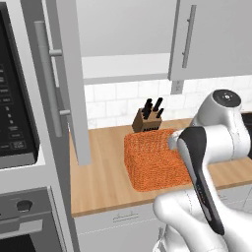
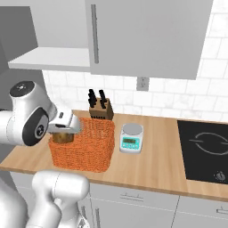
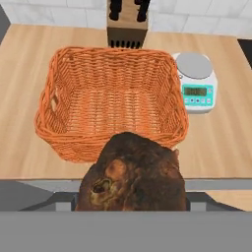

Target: Open the cabinet, pick up the bread from the cabinet and place it in the basket. Then move the basket to the dining counter.

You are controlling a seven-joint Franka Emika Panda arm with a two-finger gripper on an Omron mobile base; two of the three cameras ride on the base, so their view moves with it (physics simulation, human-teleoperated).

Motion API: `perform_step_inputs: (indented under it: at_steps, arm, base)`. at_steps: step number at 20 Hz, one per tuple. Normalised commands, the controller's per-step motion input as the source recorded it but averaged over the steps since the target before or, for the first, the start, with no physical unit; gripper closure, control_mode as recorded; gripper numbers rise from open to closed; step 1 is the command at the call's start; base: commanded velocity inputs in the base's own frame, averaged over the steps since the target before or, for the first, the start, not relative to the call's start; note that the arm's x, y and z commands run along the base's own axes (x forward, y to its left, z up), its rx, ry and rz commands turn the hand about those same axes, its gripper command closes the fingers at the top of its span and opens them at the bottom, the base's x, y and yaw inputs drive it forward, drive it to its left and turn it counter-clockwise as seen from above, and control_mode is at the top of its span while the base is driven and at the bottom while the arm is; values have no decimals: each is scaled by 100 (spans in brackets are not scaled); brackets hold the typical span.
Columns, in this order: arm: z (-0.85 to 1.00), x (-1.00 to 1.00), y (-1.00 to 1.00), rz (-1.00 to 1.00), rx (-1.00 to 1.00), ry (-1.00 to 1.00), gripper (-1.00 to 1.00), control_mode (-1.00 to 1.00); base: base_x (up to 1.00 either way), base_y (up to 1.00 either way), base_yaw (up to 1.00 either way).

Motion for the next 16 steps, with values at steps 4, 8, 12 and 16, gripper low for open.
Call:
perform_step_inputs:
  at_steps: [4, 8, 12, 16]
  arm:
    - [-36, 68, -43, 10, 3, 0, 100, -100]
    - [-30, 74, -19, 13, 3, 2, 100, -100]
    - [-17, 62, 0, 5, 0, 13, 100, -100]
    - [-16, 47, 6, 0, 0, 19, 100, -100]
  base:
    - [0, 0, 0]
    - [0, 0, 0]
    - [0, 0, 0]
    - [0, 0, 0]
